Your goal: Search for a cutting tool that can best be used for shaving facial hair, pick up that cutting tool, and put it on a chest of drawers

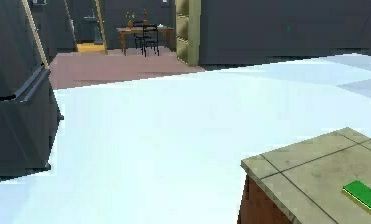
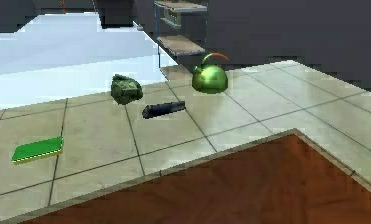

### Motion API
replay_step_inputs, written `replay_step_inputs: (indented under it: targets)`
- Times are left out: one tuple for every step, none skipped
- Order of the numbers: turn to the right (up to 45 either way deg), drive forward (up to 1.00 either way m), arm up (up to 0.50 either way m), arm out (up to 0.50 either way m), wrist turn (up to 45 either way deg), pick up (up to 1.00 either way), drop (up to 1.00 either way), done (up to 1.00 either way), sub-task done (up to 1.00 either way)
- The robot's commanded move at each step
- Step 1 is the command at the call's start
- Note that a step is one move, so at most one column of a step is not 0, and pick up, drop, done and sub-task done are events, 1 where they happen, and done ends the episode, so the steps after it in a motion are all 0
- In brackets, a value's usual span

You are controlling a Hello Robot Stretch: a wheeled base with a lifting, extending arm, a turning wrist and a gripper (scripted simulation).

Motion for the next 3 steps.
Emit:
replay_step_inputs:
  targets:
    - [0.0,0.00,0.50,0.00,0.0,0.00,0.00,0.00,0.00]
    - [0.0,0.00,0.38,0.00,0.0,0.00,0.00,0.00,0.00]
    - [0.0,0.00,0.00,0.44,0.0,0.00,0.00,0.00,0.00]
